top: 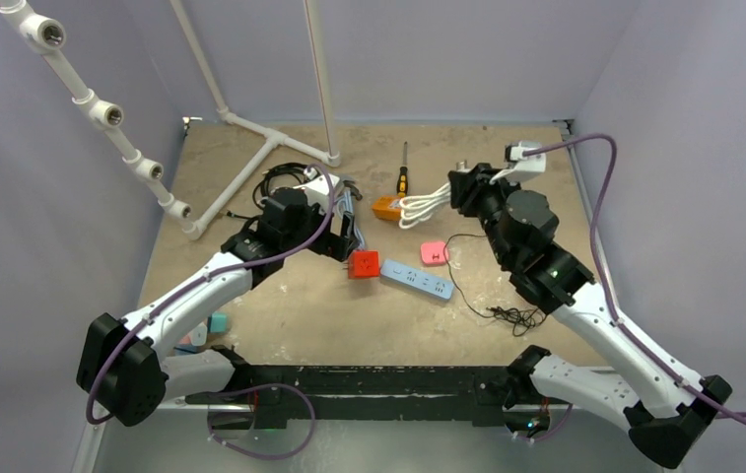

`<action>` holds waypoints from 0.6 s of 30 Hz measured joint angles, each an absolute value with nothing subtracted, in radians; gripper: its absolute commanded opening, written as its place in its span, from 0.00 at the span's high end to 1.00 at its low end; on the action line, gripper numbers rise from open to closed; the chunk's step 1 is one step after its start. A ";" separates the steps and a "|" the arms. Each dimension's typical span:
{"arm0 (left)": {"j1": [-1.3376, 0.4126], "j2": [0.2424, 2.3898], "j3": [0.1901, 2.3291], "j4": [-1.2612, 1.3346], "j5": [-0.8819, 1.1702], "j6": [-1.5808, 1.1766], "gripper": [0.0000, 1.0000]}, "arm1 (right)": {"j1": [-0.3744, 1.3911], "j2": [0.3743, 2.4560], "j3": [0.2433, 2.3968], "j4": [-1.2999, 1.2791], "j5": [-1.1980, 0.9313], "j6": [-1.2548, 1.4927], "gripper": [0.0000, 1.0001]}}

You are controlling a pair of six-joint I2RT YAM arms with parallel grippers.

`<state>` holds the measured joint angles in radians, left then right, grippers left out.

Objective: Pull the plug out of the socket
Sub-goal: Remove the plug from the socket, then place the socket at the center of the board.

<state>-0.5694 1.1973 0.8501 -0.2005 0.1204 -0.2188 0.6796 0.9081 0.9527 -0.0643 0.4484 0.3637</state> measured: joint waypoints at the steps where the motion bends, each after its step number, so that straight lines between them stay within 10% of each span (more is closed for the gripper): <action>1: -0.569 1.197 0.850 -0.201 0.117 -0.223 0.04 | 0.677 0.913 0.983 -0.084 0.490 0.350 1.00; 18: -0.651 1.310 0.850 -0.204 0.118 -0.241 0.03 | 0.432 1.090 1.208 -0.192 0.729 0.201 1.00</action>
<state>-0.6514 1.3102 0.8505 -0.2039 0.1177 -0.2413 0.4324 1.0904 1.2083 -0.1925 0.7292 0.2012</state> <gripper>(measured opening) 0.961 0.393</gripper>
